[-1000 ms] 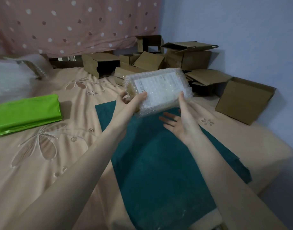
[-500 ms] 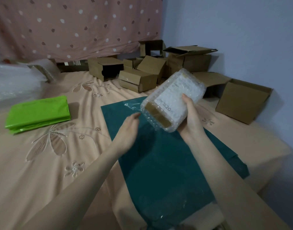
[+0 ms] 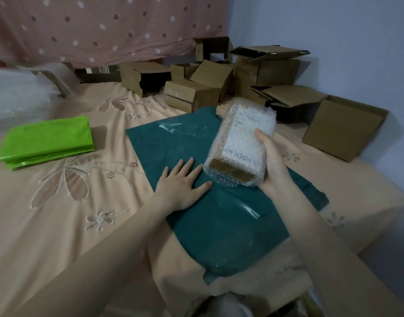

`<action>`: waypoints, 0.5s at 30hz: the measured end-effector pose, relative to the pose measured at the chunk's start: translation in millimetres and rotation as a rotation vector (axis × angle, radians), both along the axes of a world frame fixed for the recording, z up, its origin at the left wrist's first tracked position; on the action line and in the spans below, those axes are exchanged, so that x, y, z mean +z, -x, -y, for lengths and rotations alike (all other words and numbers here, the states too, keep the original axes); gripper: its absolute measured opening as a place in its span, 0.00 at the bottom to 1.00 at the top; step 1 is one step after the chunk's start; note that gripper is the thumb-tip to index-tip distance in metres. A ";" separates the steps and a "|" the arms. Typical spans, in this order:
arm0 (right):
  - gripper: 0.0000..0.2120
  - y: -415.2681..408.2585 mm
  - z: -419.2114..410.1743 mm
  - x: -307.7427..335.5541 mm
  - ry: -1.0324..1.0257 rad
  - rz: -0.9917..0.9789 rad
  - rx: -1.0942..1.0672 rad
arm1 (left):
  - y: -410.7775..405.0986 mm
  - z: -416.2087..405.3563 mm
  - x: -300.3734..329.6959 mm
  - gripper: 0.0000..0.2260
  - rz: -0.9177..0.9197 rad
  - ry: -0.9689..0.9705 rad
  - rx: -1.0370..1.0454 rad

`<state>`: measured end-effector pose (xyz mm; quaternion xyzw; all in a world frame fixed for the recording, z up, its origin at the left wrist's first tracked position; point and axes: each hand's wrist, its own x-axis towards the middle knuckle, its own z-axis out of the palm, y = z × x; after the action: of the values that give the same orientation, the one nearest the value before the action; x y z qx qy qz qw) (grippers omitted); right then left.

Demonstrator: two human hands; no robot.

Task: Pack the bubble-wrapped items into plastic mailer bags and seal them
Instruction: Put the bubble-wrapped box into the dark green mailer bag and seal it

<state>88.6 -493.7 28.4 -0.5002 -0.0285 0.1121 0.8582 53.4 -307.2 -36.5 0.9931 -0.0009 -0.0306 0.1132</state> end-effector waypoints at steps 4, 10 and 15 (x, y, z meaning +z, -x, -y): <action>0.07 0.6 -0.9 0.6 0.019 0.049 0.023 | -12.2 -14.9 2.3 0.30 -0.006 -0.014 0.054; 0.06 1.1 -0.2 -1.9 -0.008 0.030 0.045 | -25.1 -37.5 5.7 0.29 -0.027 -0.028 0.071; 0.07 4.5 0.6 -1.9 -0.017 0.036 0.056 | -24.9 -34.0 11.5 0.28 0.122 0.002 0.014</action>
<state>84.1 -494.4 26.5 -0.4938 -0.0589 0.1267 0.8583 78.2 -273.3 -25.1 0.9930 -0.0009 0.0310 0.1141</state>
